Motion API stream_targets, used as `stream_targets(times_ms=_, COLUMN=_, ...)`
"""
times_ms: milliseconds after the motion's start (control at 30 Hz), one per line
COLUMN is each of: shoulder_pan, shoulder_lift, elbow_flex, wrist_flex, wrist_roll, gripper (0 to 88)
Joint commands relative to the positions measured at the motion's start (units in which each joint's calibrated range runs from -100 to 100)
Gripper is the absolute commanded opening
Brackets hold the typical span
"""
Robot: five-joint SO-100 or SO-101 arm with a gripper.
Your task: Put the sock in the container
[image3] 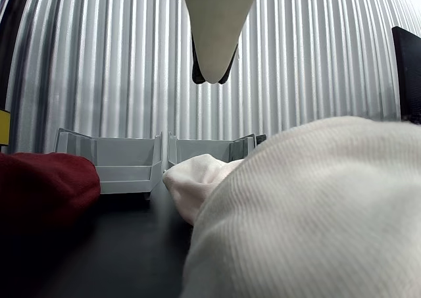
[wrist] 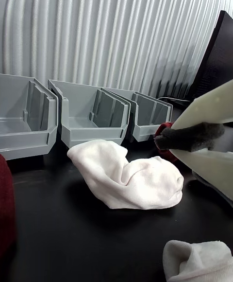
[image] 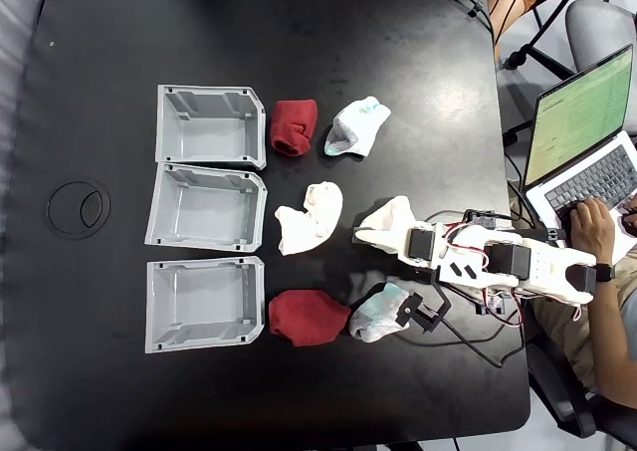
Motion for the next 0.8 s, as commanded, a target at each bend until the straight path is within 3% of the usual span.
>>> stream_targets(times_ms=0, shoulder_pan=0.8, shoulder_lift=-0.5, elbow_flex=-1.3, wrist_flex=0.3, wrist_roll=0.2, gripper=1.7)
stream_targets(times_ms=200, shoulder_pan=0.2, shoulder_lift=-0.1, elbow_flex=-10.5, wrist_flex=0.6, wrist_roll=1.1, gripper=1.3)
stream_targets(times_ms=533, shoulder_pan=-9.7, shoulder_lift=0.4, elbow_flex=-28.3, wrist_flex=16.7, wrist_roll=2.0, gripper=1.3)
stream_targets(times_ms=767, shoulder_pan=-14.0, shoulder_lift=19.2, elbow_flex=-40.8, wrist_flex=18.4, wrist_roll=6.8, gripper=1.3)
